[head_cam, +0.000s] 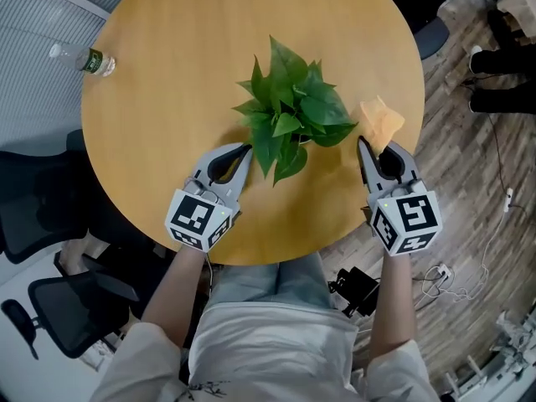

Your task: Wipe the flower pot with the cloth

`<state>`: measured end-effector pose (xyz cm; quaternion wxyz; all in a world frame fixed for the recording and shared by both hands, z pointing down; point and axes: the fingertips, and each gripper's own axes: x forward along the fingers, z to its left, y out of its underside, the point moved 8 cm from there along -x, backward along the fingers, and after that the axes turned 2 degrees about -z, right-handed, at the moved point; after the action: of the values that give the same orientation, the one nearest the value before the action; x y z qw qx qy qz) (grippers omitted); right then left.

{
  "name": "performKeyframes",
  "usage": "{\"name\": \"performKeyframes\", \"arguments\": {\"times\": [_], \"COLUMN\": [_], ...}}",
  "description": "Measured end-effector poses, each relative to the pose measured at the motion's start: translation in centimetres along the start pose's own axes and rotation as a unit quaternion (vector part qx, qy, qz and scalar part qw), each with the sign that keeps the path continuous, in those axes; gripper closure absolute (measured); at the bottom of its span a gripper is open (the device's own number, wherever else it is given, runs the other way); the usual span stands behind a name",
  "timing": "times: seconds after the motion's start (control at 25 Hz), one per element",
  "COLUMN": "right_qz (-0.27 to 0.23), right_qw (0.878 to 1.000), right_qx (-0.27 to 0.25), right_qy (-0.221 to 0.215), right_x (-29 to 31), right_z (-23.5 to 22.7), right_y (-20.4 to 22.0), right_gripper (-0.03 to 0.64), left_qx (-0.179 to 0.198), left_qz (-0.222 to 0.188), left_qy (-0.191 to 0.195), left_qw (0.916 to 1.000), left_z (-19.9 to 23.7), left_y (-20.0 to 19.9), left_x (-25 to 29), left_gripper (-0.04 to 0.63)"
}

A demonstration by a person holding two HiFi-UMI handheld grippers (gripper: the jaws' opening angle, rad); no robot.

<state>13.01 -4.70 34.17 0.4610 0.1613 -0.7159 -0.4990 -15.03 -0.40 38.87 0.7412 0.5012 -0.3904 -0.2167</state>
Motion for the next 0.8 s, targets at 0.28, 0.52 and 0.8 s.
{"name": "performKeyframes", "arguments": {"times": [0.28,0.52,0.8], "right_qz": [0.000,-0.004,0.001], "right_qw": [1.000,0.999,0.998], "right_qx": [-0.009,-0.030,-0.046], "right_qy": [-0.007,-0.023,-0.036], "right_x": [2.6,4.7,6.5], "right_z": [-1.0,-1.1,-1.0], "right_y": [0.7,0.8,0.9], "right_gripper": [0.568,0.568,0.568], "left_qx": [0.048,0.087,0.109], "left_qz": [0.006,0.000,-0.005], "left_qy": [0.070,0.119,0.135], "left_qw": [0.9964,0.9891,0.9848], "left_z": [0.0,-0.1,0.3], "left_y": [0.9,1.0,0.6], "left_x": [2.7,5.0,6.7], "left_gripper": [0.457,0.286,0.235]}}
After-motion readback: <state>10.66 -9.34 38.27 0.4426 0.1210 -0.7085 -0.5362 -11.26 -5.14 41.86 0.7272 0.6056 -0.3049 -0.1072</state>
